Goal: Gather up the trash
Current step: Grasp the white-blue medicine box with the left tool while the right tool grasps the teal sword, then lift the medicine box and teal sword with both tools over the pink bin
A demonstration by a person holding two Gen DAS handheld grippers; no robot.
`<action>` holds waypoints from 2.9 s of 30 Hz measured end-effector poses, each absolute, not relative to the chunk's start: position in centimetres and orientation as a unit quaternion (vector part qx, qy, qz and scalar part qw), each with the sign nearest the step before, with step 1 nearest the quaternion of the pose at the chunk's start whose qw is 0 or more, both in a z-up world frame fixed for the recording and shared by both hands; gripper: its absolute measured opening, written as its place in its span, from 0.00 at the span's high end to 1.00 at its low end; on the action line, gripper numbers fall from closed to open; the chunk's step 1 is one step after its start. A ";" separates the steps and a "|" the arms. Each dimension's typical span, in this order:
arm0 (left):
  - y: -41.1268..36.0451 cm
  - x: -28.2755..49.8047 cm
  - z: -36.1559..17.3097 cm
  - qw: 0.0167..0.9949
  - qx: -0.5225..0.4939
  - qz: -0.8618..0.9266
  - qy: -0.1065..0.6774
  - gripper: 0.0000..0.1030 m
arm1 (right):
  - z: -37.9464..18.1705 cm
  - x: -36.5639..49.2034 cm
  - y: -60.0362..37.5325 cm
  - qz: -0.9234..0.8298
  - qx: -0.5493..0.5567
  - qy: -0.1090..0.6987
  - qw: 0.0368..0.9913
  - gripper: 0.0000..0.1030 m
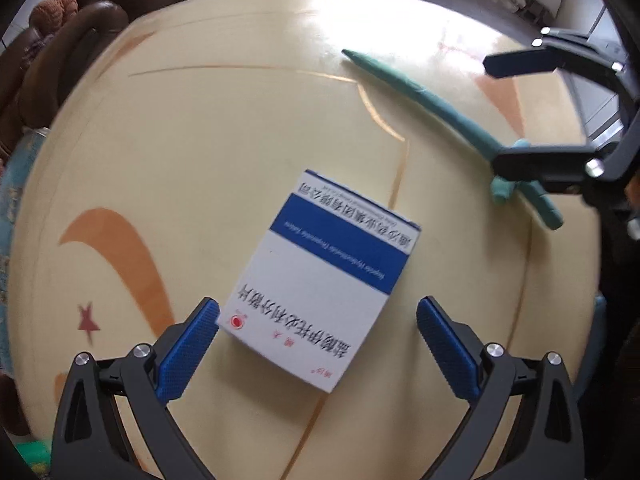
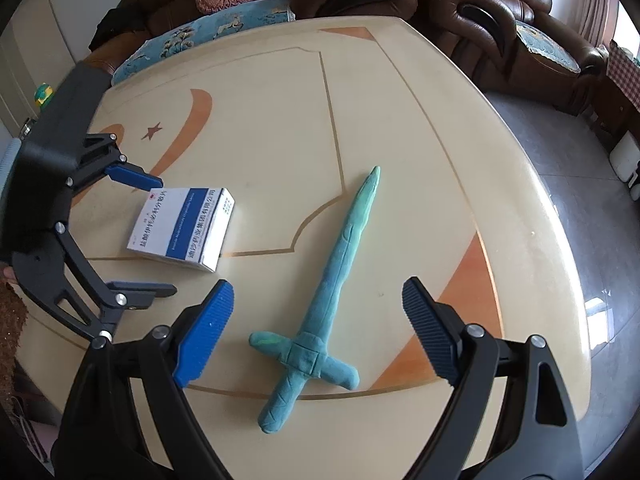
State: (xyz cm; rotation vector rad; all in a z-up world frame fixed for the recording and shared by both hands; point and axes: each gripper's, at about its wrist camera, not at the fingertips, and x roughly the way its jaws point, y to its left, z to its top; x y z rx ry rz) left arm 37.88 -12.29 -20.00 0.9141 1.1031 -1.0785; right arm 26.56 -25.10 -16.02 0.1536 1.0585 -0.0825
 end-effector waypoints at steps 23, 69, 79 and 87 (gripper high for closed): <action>-13.4 35.1 -19.3 0.656 0.419 -0.383 0.496 0.17 | -18.2 25.9 -26.2 -0.043 0.082 0.534 0.841 0.18; -9.4 29.2 -10.7 0.792 0.275 -0.244 0.488 0.38 | -10.1 20.6 -22.5 0.028 0.023 0.464 0.885 0.83; -4.9 22.0 -5.2 0.849 0.221 -0.178 0.445 0.38 | -5.2 14.7 -19.1 0.051 -0.011 0.425 0.904 0.83; -3.4 14.2 -2.0 0.880 0.176 -0.159 0.412 0.38 | -2.8 9.4 -17.5 0.060 -0.018 0.408 0.911 0.83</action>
